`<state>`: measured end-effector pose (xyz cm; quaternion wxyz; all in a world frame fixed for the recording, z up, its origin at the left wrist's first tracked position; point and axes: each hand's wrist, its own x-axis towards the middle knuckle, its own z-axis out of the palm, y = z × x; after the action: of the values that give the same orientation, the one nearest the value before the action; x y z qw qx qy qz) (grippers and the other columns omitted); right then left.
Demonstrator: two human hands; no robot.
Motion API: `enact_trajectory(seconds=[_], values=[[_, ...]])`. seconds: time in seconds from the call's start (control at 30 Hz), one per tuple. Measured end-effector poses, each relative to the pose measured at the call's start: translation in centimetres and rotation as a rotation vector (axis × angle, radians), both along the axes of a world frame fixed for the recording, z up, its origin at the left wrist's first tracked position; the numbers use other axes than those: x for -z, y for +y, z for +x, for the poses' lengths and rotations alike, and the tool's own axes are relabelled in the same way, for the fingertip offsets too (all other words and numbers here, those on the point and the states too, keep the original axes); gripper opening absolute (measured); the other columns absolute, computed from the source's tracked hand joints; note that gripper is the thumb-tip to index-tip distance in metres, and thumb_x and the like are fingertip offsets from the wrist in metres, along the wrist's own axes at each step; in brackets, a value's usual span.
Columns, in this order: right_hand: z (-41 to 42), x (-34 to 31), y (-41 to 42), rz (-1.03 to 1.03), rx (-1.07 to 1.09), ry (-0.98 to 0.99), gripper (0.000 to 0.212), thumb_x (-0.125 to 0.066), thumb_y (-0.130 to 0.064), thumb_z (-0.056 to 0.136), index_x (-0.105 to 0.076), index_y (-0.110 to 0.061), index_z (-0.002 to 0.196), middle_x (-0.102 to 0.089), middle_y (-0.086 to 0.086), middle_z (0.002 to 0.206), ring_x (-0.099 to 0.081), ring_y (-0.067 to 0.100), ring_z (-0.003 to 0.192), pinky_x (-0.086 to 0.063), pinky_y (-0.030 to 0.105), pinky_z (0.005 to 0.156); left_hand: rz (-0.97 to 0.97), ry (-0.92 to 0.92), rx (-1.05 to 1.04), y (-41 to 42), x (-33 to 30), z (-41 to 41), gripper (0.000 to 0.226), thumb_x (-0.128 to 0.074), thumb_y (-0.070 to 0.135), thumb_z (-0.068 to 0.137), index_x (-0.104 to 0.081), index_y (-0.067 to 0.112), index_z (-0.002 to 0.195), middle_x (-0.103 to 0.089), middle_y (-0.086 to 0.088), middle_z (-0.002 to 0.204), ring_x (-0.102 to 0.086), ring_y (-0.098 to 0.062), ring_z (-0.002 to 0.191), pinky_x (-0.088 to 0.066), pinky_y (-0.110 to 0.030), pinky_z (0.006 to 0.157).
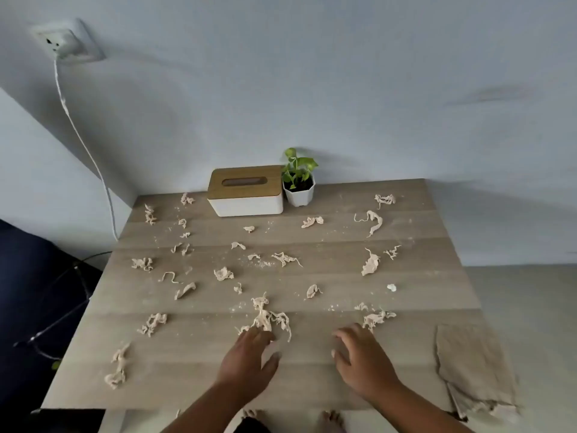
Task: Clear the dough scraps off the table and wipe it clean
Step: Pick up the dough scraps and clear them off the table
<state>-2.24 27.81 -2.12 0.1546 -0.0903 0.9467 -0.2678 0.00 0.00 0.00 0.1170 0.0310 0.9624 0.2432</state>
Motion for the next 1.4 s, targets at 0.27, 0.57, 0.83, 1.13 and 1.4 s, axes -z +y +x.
enact_trajectory(seconds=[0.27,0.57,0.83,1.13,1.4], values=[[-2.6,0.1,2.6,0.152,0.130,0.228,0.047,-0.079,-0.039,0.077,-0.070,-0.023,0.120,-0.056,0.003,0.138,-0.054,0.032,0.123,-0.048,0.049,0.098,0.006,0.017,0.155,4.0,0.2,-7.3,0.038,-0.063,0.034,0.094,-0.066,0.023,0.130,-0.060,-0.001,0.117,-0.057,-0.023,0.113,-0.049,-0.037,0.098],[-3.6,1.5,3.5,0.423,0.288,0.105,0.091,-0.048,-0.082,0.081,-0.040,-0.029,0.155,-0.040,0.009,0.159,-0.042,0.035,0.141,-0.040,0.054,0.106,-0.187,-0.021,0.279,5.3,2.2,-14.4,0.049,-0.056,0.046,0.094,-0.051,0.028,0.140,-0.053,-0.004,0.123,-0.055,-0.028,0.114,-0.052,-0.042,0.094],[-3.6,4.7,0.6,0.401,0.268,0.359,0.061,-0.054,-0.054,0.096,-0.052,-0.020,0.146,-0.052,0.011,0.142,-0.053,0.035,0.115,-0.042,0.045,0.091,-0.307,0.092,0.510,4.9,3.5,-15.7,0.043,-0.056,0.041,0.094,-0.061,0.026,0.134,-0.061,-0.006,0.107,-0.064,-0.028,0.093,-0.058,-0.040,0.074],[-4.0,6.1,0.7,0.283,0.316,0.506,0.021,-0.053,-0.027,0.098,-0.070,-0.015,0.095,-0.060,0.004,0.098,-0.058,0.030,0.083,-0.050,0.041,0.075,-0.227,0.253,0.587,4.7,4.4,-16.0,0.014,-0.080,0.028,0.083,-0.070,0.019,0.086,-0.062,-0.005,0.084,-0.064,-0.028,0.071,-0.057,-0.037,0.056],[-5.8,4.6,1.0,0.291,0.230,0.433,0.026,-0.090,-0.020,0.077,-0.065,-0.013,0.073,-0.059,0.004,0.070,-0.062,0.029,0.061,-0.053,0.037,0.058,-0.115,0.164,0.570,4.3,3.7,-15.6,0.041,-0.039,0.035,0.104,-0.068,0.008,0.098,-0.063,-0.012,0.098,-0.062,-0.033,0.087,-0.056,-0.046,0.075]])
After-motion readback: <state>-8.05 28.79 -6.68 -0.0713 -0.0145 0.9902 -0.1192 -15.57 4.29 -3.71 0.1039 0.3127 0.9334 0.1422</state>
